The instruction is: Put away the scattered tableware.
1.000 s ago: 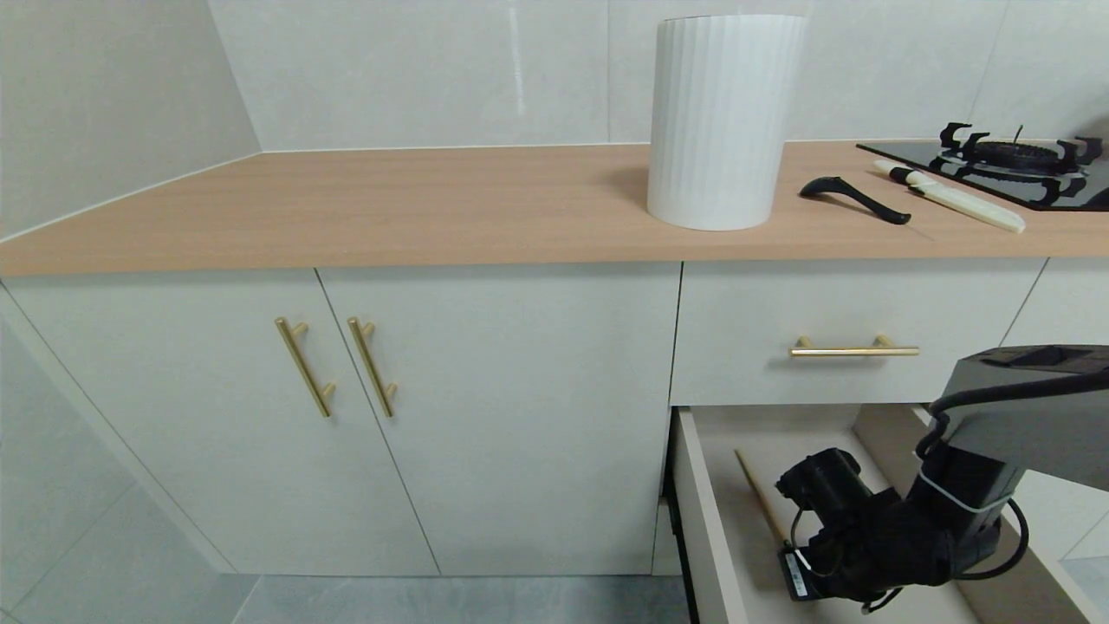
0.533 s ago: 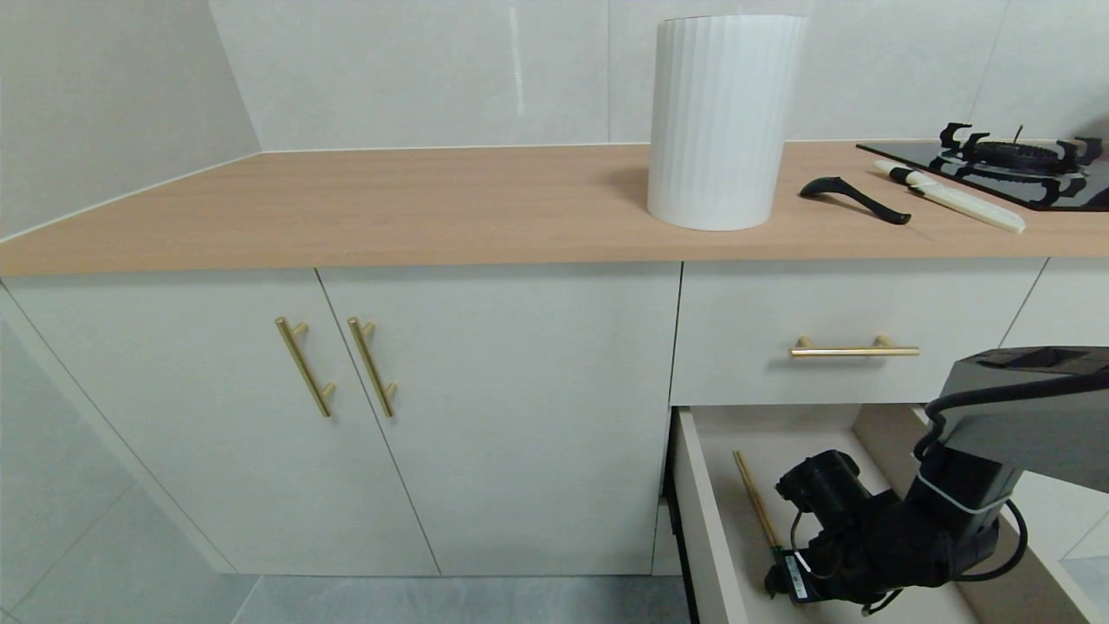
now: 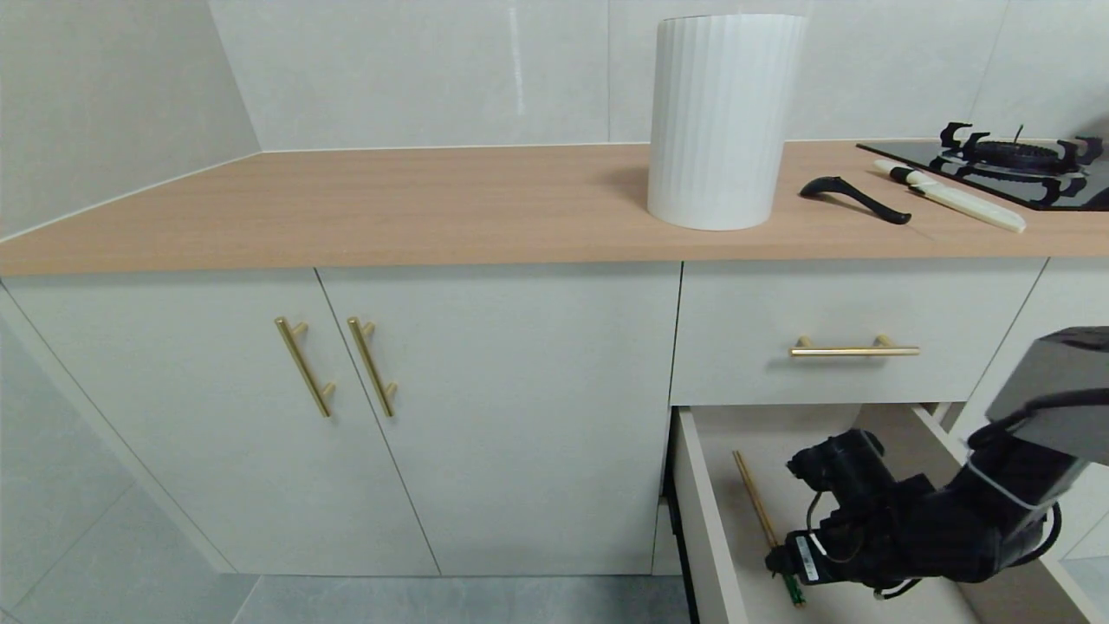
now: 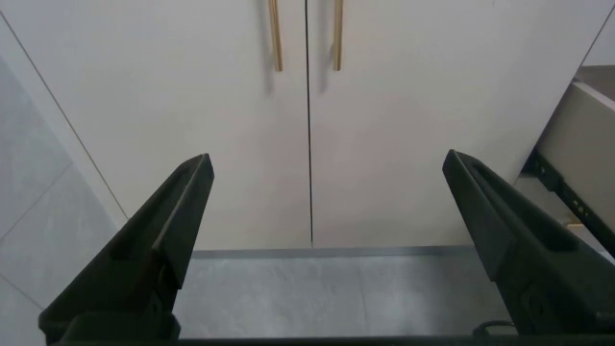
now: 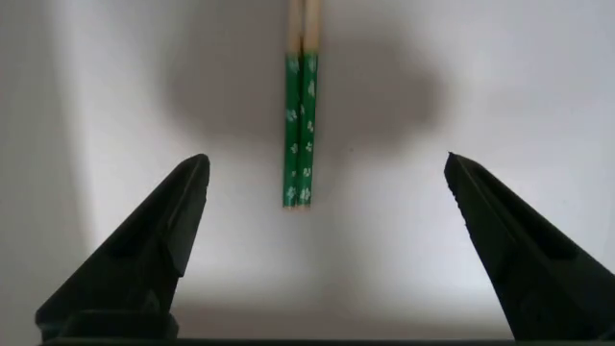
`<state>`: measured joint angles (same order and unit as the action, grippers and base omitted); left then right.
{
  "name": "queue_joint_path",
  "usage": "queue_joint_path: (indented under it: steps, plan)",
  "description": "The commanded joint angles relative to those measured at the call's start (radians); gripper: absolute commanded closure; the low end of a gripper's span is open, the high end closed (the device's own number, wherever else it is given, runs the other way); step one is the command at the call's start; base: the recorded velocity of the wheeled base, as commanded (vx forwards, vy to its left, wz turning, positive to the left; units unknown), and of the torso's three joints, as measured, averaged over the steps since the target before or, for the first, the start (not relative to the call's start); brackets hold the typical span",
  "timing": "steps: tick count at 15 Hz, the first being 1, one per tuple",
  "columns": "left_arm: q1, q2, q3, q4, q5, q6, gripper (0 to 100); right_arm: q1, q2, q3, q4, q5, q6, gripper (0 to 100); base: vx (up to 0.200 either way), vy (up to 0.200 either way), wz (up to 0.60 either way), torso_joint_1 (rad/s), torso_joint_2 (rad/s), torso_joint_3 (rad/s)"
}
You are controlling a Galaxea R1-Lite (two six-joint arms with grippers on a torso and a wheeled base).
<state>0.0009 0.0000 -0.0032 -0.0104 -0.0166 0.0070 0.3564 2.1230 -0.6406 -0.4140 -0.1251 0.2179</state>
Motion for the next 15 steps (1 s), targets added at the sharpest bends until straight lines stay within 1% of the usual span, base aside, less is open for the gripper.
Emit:
queue_joint_path:
  steps: [1, 3, 4, 5, 6, 7, 8, 11, 15]
  plan:
    - [0.001, 0.000, 0.000, 0.000, 0.000, 0.001, 0, -0.020, -0.316, 0.072, 0.000, -0.011, -0.110, 0, 0.000, 0.000, 0.00, 0.000, 0.00, 0.000]
    - [0.001, 0.000, 0.000, 0.000, 0.000, -0.001, 0, -0.050, -0.512, 0.081, 0.008, -0.018, -0.141, 0, 0.000, 0.000, 0.00, 0.000, 0.00, 0.000]
    - [0.001, 0.000, 0.000, 0.000, 0.000, 0.001, 0, -0.089, -0.598, 0.081, 0.017, -0.018, -0.190, 0, 0.000, 0.000, 0.00, 0.000, 0.00, 0.000]
    - [0.001, 0.000, 0.000, 0.000, 0.000, -0.001, 0, -0.129, -0.667, 0.081, 0.026, -0.008, -0.247, 0, 0.000, 0.000, 0.00, 0.000, 0.00, 0.000]
    - [0.001, 0.000, 0.000, 0.000, 0.000, 0.001, 0, -0.137, -0.675, 0.081, 0.027, -0.008, -0.253, 0, 0.000, 0.000, 0.00, 0.000, 0.00, 0.000]
    - [0.001, 0.000, 0.000, 0.000, 0.000, 0.001, 0, -0.172, -0.741, 0.076, 0.032, 0.024, -0.272, 0, 0.000, 0.000, 0.00, 0.007, -0.07, -0.056]
    - [0.001, 0.000, 0.000, 0.000, 0.000, 0.001, 0, -0.191, -0.765, 0.076, 0.032, 0.045, -0.279, 0, 0.000, 0.000, 0.00, 0.007, -0.23, -0.222]
    - [0.001, 0.000, 0.000, 0.000, 0.000, -0.001, 0, -0.195, -0.781, 0.078, 0.032, 0.055, -0.301, 0, 0.000, 0.000, 0.00, 0.043, -0.24, -0.328]
    - [0.001, 0.000, 0.000, 0.000, 0.000, -0.001, 0, -0.195, -0.782, 0.078, 0.032, 0.055, -0.301, 0, 0.000, 0.000, 0.00, 0.072, -0.53, -0.350]
